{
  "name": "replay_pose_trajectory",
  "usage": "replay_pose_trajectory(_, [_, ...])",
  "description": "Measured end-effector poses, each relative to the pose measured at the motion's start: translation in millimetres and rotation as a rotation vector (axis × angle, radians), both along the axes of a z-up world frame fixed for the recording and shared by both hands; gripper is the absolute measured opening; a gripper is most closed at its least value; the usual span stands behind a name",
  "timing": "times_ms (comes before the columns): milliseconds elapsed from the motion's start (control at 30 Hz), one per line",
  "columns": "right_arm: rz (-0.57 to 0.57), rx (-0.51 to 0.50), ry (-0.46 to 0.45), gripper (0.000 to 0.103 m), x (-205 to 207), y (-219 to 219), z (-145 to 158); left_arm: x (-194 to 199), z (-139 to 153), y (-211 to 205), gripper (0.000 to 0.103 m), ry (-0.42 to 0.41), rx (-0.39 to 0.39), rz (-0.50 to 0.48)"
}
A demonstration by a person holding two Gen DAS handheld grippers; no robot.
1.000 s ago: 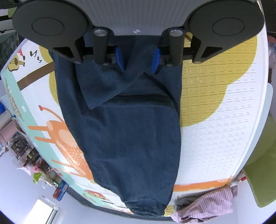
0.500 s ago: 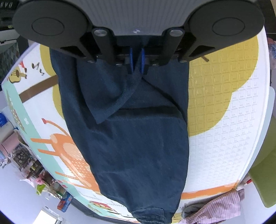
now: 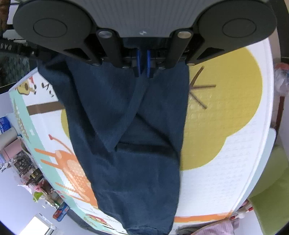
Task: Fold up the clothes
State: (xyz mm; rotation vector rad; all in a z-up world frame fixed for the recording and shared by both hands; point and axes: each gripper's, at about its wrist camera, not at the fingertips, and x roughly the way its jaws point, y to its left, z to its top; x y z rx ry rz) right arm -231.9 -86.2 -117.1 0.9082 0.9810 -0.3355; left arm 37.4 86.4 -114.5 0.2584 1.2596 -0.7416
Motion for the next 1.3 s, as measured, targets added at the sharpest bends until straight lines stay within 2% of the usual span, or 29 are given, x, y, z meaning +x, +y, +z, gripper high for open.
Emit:
replay_pose_trajectory(300, [0.097,-0.061,0.032,0.005,7,11,-1,-26,-22,41,0.009,0.061,0.044,0.070])
replay_pose_trajectory(367, [0.100,-0.064,0.041,0.006,9,11,-3,-28,-22,47,0.010,0.063,0.012,0.092])
replay_pose_trajectory(400, [0.099,-0.063,0.043,0.008,9,11,-4,-28,-21,48,0.014,0.061,-0.004,0.101])
replay_pose_trajectory(467, [0.094,-0.053,0.053,0.015,10,10,-5,-28,-16,48,0.016,0.039,-0.036,0.108])
replay_pose_trajectory(533, [0.086,-0.035,0.057,0.020,9,9,-7,-27,-10,44,0.027,0.008,-0.055,0.101])
replay_pose_trajectory(600, [0.088,-0.032,0.056,0.020,9,10,-6,-26,-5,38,0.035,-0.034,-0.067,0.094])
replay_pose_trajectory(733, [0.088,-0.037,0.051,0.031,8,12,-6,-21,-1,26,0.044,-0.097,-0.071,0.065])
replay_pose_trajectory(1067, [0.053,-0.022,0.063,0.031,2,13,-10,-7,-22,5,0.046,-0.125,-0.014,-0.007])
replay_pose_trajectory(1300, [0.043,-0.011,0.069,0.031,1,14,-12,-9,-31,-2,0.051,-0.144,0.039,-0.046])
